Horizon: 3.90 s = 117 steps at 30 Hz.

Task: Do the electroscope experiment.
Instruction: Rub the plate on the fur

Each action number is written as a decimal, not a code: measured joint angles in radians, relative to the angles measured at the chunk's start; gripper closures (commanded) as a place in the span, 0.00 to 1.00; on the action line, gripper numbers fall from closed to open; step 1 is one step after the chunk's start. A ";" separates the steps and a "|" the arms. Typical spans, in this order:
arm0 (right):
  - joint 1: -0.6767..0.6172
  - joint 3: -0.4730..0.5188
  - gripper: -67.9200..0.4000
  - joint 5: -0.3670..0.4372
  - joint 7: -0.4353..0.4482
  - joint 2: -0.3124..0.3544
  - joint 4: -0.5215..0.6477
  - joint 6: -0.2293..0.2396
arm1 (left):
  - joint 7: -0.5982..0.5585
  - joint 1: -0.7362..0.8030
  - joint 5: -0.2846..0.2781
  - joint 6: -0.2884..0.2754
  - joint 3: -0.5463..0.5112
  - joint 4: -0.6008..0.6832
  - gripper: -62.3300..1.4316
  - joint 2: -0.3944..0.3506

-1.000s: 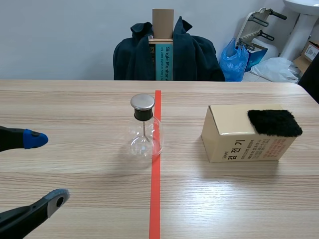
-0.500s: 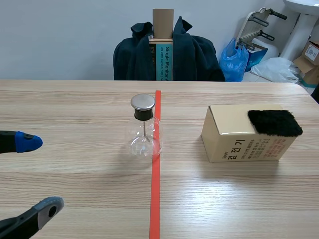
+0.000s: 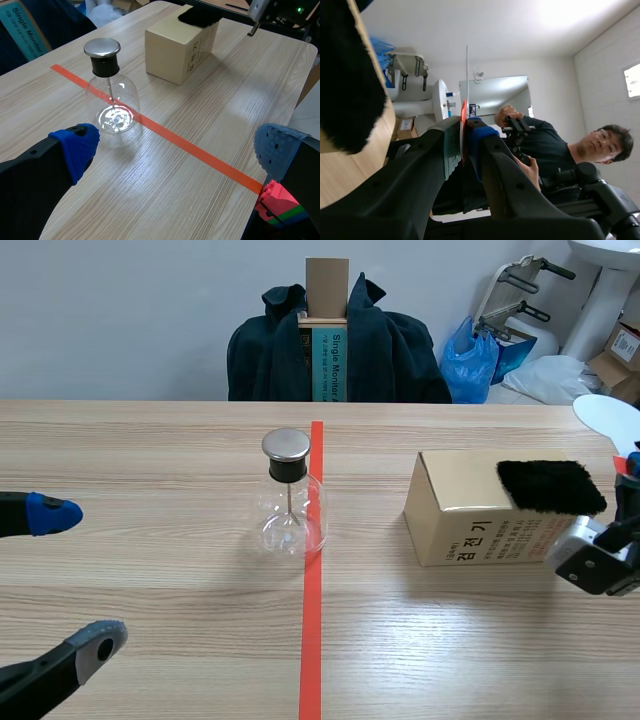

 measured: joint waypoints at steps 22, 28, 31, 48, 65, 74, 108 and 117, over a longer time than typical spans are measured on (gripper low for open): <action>0.048 0.001 0.98 -0.087 0.024 0.000 -0.127 0.098 | 0.000 0.000 0.007 0.000 0.000 0.000 0.00 0.000; 0.048 0.001 0.98 -0.106 0.022 0.000 -0.131 0.105 | 0.000 0.000 0.007 0.000 0.000 0.000 0.00 0.000; 0.045 0.001 0.98 -0.108 0.028 0.000 -0.133 0.122 | 0.000 0.000 0.007 0.000 0.000 0.000 0.00 0.000; 0.007 -0.014 0.98 -0.121 0.090 0.022 -0.133 0.087 | 0.001 0.000 0.007 0.000 0.000 0.000 0.00 0.000; 0.006 -0.011 0.98 -0.124 -0.007 0.032 -0.134 0.031 | 0.001 0.000 0.007 0.000 0.000 0.000 0.00 0.016; 0.004 -0.039 0.98 -0.106 -0.063 0.016 -0.134 0.008 | 0.001 0.000 0.007 0.000 0.000 0.000 0.00 0.016; -0.010 -0.040 0.98 -0.102 0.121 0.020 -0.134 0.035 | 0.001 0.000 0.034 -0.001 0.000 0.000 0.00 0.016; -0.010 -0.040 0.98 -0.093 0.121 0.023 -0.134 0.050 | 0.001 0.000 0.034 0.000 0.000 0.000 0.00 0.016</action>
